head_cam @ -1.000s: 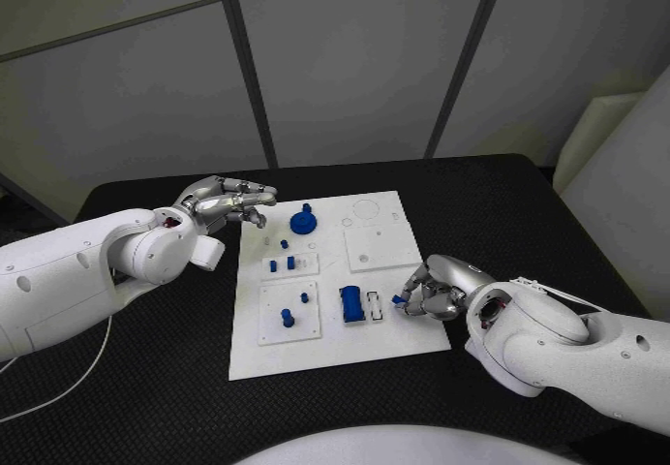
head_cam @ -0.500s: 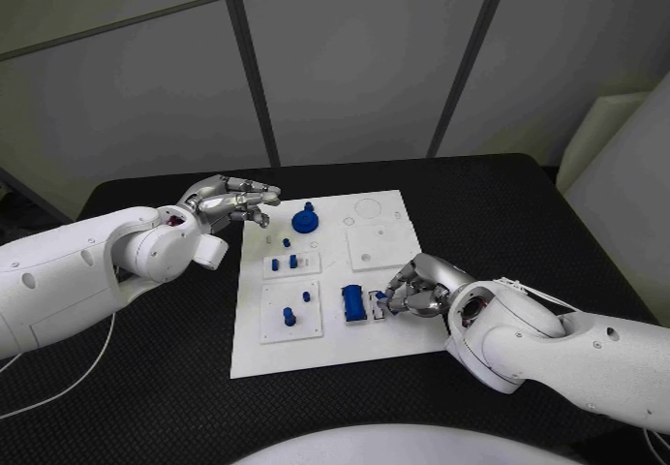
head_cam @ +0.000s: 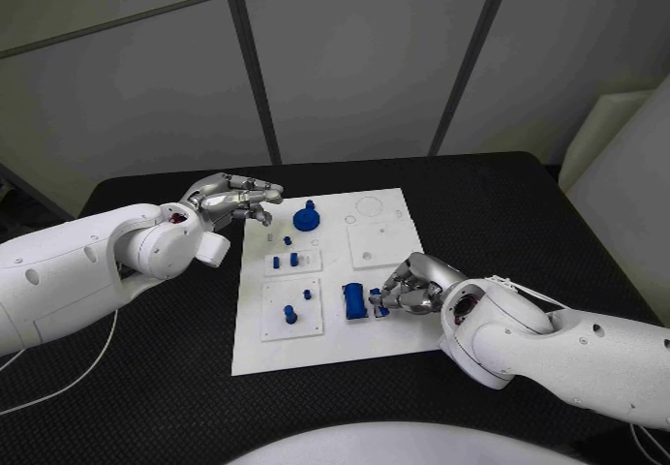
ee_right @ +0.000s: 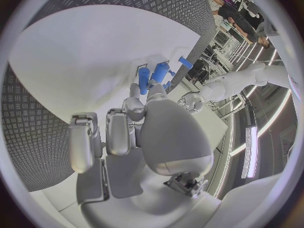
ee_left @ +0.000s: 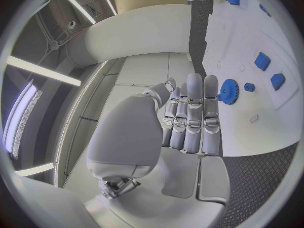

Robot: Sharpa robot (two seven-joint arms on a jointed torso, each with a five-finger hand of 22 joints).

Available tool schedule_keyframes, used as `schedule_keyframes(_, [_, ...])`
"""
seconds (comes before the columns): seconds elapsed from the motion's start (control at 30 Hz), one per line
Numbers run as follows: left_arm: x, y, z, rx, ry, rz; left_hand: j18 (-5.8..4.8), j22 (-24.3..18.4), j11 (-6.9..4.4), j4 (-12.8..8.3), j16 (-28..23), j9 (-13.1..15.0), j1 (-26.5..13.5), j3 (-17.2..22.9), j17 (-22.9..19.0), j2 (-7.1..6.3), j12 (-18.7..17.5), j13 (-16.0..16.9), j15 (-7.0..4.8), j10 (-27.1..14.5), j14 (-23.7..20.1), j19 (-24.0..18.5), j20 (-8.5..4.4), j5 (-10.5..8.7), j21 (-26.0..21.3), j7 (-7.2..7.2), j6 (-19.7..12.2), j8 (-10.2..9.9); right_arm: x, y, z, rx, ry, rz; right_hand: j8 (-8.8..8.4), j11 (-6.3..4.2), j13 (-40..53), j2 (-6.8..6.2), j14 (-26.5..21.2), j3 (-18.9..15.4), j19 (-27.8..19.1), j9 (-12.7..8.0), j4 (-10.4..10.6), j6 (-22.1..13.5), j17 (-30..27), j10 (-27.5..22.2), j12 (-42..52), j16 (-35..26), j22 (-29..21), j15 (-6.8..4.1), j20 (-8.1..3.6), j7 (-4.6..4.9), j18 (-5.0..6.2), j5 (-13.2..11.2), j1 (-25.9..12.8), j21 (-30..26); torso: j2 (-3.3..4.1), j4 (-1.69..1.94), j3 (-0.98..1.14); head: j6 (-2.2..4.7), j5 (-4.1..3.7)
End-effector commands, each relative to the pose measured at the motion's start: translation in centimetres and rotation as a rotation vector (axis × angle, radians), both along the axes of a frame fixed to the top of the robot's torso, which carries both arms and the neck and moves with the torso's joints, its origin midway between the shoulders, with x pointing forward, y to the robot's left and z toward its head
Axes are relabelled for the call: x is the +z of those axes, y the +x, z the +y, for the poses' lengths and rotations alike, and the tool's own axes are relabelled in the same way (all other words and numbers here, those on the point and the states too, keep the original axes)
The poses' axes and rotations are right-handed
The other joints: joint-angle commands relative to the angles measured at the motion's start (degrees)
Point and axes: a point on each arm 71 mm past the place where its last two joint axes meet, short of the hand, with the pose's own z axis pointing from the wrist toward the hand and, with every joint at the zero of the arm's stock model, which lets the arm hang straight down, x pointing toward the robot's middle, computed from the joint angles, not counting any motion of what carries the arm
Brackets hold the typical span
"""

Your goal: Assemble the parts on the task board

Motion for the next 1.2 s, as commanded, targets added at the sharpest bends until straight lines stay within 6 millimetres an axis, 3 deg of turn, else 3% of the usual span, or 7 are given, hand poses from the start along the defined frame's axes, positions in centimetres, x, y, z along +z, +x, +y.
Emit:
schedule_keyframes(0.03, [0.12,-0.03,-0.16,-0.012,-0.008,0.0,0.15,-0.1,0.13,0.0,-0.3,0.1,-0.3,-0.2,-0.1,0.04,-0.4,0.1,0.13,-0.3,-0.5,-0.3,0.07,-0.26,-0.3,0.34,-0.2,-0.3,0.1,0.08,0.07,0.004,-0.041,-0.014,0.19,-0.08,-0.2,0.01,2.5,0.0,5.9,0.1,0.4,0.6,-0.3,0.1,0.0,0.0,15.1,-0.32,-0.35,-0.02,-0.86,-0.3,-0.4,0.2,-0.08,0.0,0.0,-0.08,0.08])
schedule_keyframes(0.43, [0.1,-0.04,-0.13,-0.014,-0.008,0.003,0.15,-0.1,0.14,0.0,-0.3,0.1,-0.4,-0.2,-0.1,0.04,-0.4,0.1,0.14,-0.3,-0.5,-0.3,0.08,-0.31,-0.3,0.34,-0.2,-0.3,0.21,0.11,0.49,0.033,-0.079,-0.04,0.59,-0.34,-0.1,-0.22,2.4,-1.0,5.9,1.0,1.7,1.8,-0.2,0.4,0.1,-0.1,15.1,-0.55,-0.57,-0.32,-0.86,-1.1,-1.6,0.2,-0.08,-0.04,0.01,-0.2,0.07])
schedule_keyframes(0.57, [0.1,-0.05,-0.11,-0.014,-0.007,0.004,0.15,-0.1,0.14,0.0,-0.3,0.1,-0.4,-0.2,-0.1,0.04,-0.4,0.1,0.14,-0.3,-0.5,-0.3,0.08,-0.31,-0.3,0.34,-0.2,-0.3,0.25,0.16,0.47,0.037,-0.09,-0.052,0.54,-0.37,-0.2,0.15,2.4,-1.5,5.9,1.5,1.6,1.9,-0.4,0.4,-0.1,-0.2,15.1,-0.59,-0.65,-0.35,-0.86,-6.0,-2.4,0.2,-0.07,-0.04,0.01,-0.21,0.06])
schedule_keyframes(0.73, [0.09,-0.06,-0.09,-0.015,-0.007,0.006,0.15,-0.1,0.14,0.0,-0.3,0.1,-0.4,-0.2,-0.1,0.04,-0.4,0.1,0.14,-0.3,-0.5,-0.3,0.08,-0.32,-0.3,0.34,-0.2,-0.3,0.34,0.25,0.31,0.042,-0.11,-0.075,0.48,-0.35,-0.1,0.11,2.4,-1.8,5.9,1.8,1.6,2.0,-0.4,0.4,-0.1,-0.3,15.1,-0.58,-0.65,-0.34,-0.86,-7.2,-2.5,0.2,-0.07,0.0,0.02,-0.27,0.05])
schedule_keyframes(1.2, [0.06,-0.06,-0.11,-0.019,-0.006,0.01,0.15,-0.2,0.14,0.0,-0.4,0.1,-0.4,-0.2,-0.1,0.03,-0.4,0.1,0.15,-0.3,-0.5,-0.3,0.09,-0.38,-0.4,0.34,-0.2,-0.4,0.44,0.29,0.18,0.068,-0.16,-0.103,0.29,-0.62,0.1,-1.15,2.4,-1.7,5.9,2.9,-1.4,2.1,-0.2,0.4,0.1,-0.3,15.1,-0.79,-0.83,-0.66,-0.86,-8.0,2.4,0.2,-0.08,-0.03,0.04,-0.43,-0.05])
